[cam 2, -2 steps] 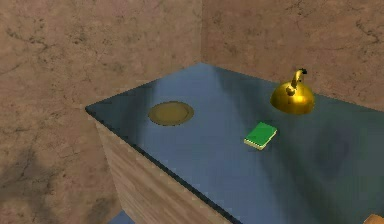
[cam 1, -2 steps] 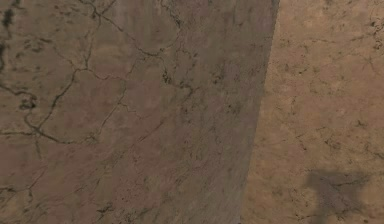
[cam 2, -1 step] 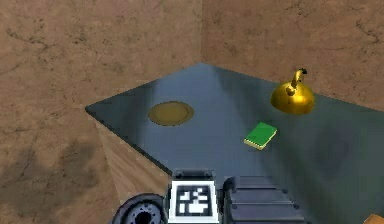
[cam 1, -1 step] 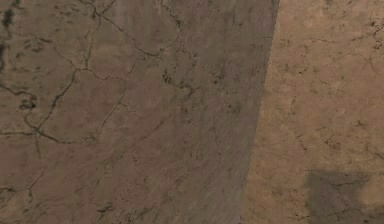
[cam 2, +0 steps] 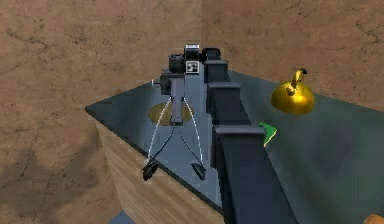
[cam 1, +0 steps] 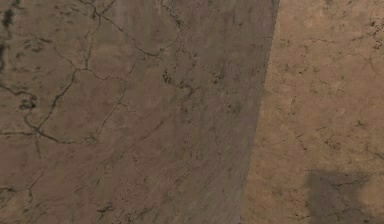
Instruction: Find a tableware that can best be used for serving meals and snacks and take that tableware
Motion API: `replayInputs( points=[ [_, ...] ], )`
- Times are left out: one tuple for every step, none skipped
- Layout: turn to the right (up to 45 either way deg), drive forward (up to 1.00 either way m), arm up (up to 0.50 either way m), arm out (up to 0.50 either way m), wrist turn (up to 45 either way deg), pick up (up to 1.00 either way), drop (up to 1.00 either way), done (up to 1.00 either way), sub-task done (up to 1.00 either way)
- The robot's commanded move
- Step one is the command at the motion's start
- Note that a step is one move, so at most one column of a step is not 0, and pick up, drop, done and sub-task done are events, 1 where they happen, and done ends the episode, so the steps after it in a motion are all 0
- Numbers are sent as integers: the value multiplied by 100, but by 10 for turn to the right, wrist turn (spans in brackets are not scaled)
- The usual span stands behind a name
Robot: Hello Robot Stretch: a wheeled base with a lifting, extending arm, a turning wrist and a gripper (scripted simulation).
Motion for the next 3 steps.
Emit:
replayInputs(
  points=[
    [0,0,0,0,450,0,0,0,0],
    [0,0,0,0,450,0,0,0,0],
    [0,0,0,0,450,0,0,0,0]
  ],
)
